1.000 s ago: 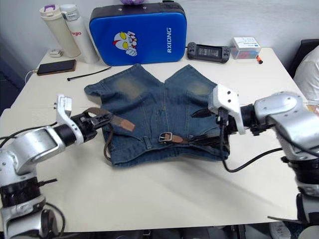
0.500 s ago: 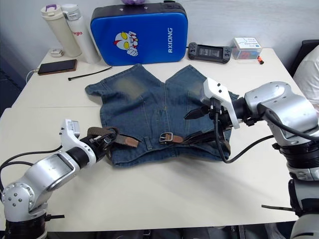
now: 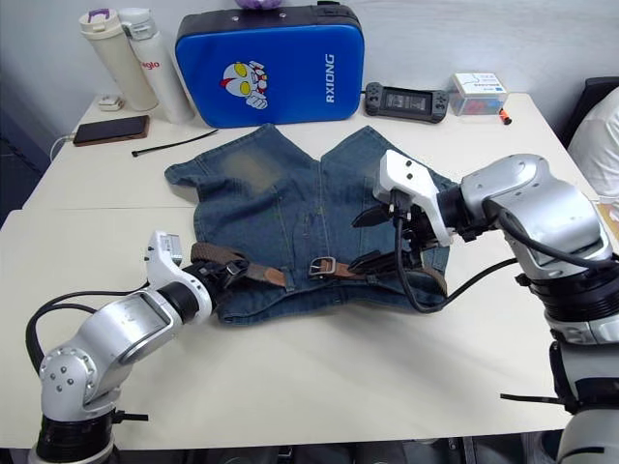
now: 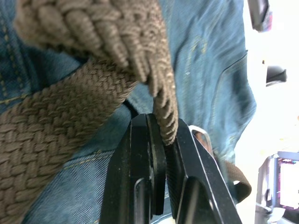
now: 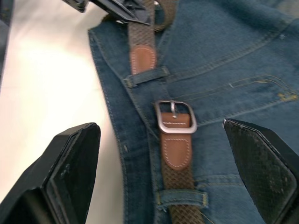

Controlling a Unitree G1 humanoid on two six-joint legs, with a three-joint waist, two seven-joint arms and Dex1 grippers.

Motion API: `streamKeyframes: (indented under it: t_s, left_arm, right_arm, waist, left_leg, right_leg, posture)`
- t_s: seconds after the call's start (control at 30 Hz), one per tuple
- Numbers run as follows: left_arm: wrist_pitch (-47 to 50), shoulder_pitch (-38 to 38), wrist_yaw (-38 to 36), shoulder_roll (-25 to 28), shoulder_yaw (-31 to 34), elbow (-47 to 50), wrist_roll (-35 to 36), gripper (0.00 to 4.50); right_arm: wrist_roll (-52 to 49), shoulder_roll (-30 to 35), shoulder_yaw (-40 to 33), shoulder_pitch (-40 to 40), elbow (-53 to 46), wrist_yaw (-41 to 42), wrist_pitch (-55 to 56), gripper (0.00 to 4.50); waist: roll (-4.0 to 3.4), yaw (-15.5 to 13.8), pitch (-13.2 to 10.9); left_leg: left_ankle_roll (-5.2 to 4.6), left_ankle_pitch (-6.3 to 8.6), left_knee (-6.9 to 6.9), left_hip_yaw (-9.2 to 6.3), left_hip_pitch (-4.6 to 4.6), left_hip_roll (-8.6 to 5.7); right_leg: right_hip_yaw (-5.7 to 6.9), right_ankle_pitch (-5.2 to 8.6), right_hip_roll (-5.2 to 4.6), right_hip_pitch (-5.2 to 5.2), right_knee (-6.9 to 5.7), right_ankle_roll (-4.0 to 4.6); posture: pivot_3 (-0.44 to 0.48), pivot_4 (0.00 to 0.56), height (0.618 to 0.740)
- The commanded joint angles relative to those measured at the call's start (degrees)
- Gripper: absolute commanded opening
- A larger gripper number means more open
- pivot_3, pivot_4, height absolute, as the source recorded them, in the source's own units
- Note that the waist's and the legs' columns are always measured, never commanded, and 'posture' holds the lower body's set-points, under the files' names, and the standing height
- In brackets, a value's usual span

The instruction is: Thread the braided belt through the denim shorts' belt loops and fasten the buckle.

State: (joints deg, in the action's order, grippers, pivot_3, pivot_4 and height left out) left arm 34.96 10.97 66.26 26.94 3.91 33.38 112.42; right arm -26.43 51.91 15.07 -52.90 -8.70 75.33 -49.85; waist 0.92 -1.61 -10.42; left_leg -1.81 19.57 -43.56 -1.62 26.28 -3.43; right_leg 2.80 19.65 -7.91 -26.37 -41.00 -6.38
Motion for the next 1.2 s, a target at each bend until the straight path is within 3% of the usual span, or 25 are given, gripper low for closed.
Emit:
streamKeyframes:
  t_s: [0.03, 0.2, 0.37, 0.47, 0.8, 1.2]
  left_arm:
    - [-0.2, 0.8, 0.3, 0.4, -0.3, 1.3, 0.6, 0.00]
    - [-1.1, -2.2, -0.8, -0.6, 0.8, 0.2, 0.6, 0.00]
    - [-5.4, -3.3, 0.1, -7.8, -3.1, -2.1, 0.6, 0.00]
    - [-6.3, -3.1, 0.4, -8.8, -4.4, -3.0, 0.3, 0.00]
    - [-6.3, -1.7, 0.8, -7.9, -6.8, -4.3, -6.3, 0.00]
    - [-5.3, 1.9, 6.3, -5.5, -8.4, -0.9, -11.8, 0.00]
  right_arm:
    - [0.1, 1.5, -3.0, 0.5, -1.3, -0.1, 1.3, 4.46]
    - [0.1, 1.3, -3.6, 1.2, -1.4, -0.8, 2.0, 4.46]
    - [-0.9, 0.9, -4.7, 1.0, -2.3, -1.6, 1.4, 4.46]
    - [-1.0, 1.0, -5.0, 1.2, -2.4, -1.8, 1.4, 4.46]
    - [-1.0, 1.6, -5.7, 2.0, -2.7, -2.0, 1.6, 4.46]
    - [-1.1, 0.4, -5.2, 1.1, -2.8, -3.0, 0.4, 4.46]
  waist:
    - [0.00, 0.0, 0.0]
    - [0.00, 0.1, 0.0]
    - [0.00, -0.3, 0.0]
    - [0.00, -0.5, 0.0]
    - [0.00, -0.8, 0.0]
    - [0.00, -1.0, 0.0]
  left_leg:
    - [0.00, 0.00, 0.00, 0.00, 0.00, -0.01]
    - [0.00, 0.00, 0.02, 0.00, -0.01, 0.00]
    - [0.00, 0.00, 0.00, 0.00, 0.00, -0.01]
    - [-0.01, 0.00, -0.04, 0.00, 0.01, -0.05]
    - [-0.01, -0.01, -0.04, 0.01, -0.01, -0.05]
    - [0.01, -0.03, -0.02, 0.02, -0.02, -0.01]
  right_leg:
    - [-0.01, 0.00, 0.00, 0.00, 0.00, 0.00]
    - [0.00, 0.00, 0.00, 0.00, 0.00, 0.00]
    - [0.00, 0.00, -0.01, 0.02, 0.01, 0.00]
    - [0.01, 0.00, -0.03, 0.04, 0.02, 0.00]
    - [0.00, 0.00, -0.03, 0.06, 0.02, 0.00]
    - [0.00, 0.00, 0.02, 0.04, 0.02, 0.00]
  posture:
    - [0.000, 0.150, 0.664]
    - [0.000, 0.150, 0.664]
    - [0.000, 0.150, 0.664]
    - [0.000, 0.150, 0.664]
    - [0.000, 0.150, 0.664]
    - [0.000, 0.150, 0.664]
